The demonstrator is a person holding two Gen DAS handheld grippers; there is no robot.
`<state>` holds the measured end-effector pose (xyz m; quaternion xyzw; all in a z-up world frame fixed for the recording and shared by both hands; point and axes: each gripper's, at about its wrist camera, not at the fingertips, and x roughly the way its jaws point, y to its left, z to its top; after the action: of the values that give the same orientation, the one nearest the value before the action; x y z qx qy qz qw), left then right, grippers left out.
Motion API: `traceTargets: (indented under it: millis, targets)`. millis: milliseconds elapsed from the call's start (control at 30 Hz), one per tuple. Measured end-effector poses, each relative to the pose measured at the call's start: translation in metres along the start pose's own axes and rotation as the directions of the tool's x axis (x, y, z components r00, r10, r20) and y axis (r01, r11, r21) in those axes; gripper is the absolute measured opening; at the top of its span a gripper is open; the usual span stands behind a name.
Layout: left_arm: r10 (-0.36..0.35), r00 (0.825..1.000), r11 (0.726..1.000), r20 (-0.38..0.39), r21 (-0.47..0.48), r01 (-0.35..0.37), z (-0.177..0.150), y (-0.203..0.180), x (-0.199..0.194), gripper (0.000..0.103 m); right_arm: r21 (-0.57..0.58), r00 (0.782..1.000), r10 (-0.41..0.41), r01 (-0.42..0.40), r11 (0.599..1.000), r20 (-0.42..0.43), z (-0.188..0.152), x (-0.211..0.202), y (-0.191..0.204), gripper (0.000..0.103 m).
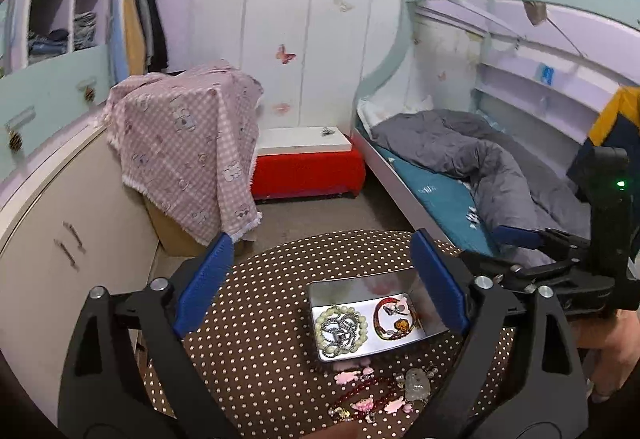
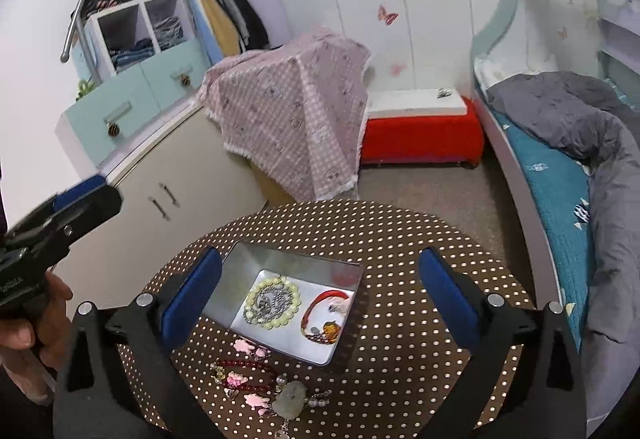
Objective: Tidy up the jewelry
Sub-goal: 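Move the open left tool back over the remaining jewelry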
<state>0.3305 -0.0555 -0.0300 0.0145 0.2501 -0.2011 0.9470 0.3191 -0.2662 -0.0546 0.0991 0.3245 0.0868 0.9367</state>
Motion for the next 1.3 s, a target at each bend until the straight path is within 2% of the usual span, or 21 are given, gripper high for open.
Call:
traceTargets:
  millis: [400,700,867,1033,1300]
  targets:
    - [0.069,0.997,0.995,0.035,-0.068,-0.067,-0.026,0.012,-0.034,0.091,-0.017,0.998,-0.029,0.030,0.999,0.059,-0.005,-0.034,0.006,0.095]
    - [0.111,0.993,0.992,0.032,-0.070,-0.109,-0.051,0.013,-0.052,0.092,-0.033,0.994,-0.048,0.051,0.998,0.097,-0.022,-0.056,0.017,0.095]
    - [0.114,0.993,0.991,-0.006,-0.071,-0.114,-0.071,0.018,-0.050,0.092,-0.047,0.995,-0.060,0.064,0.997,0.077,-0.042,-0.060,0.020,0.095]
    - [0.111,0.992,0.993,-0.067,-0.044,-0.114,-0.094,0.015,-0.037,0.092,-0.040,0.998,-0.068,0.068,0.997,0.010,-0.071,-0.052,0.016,0.095]
    - [0.072,0.978,0.997,-0.194,0.033,-0.067,-0.118,0.002,0.006,0.092,-0.013,0.994,-0.074,0.073,0.997,-0.082,-0.100,-0.036,0.007,0.095]
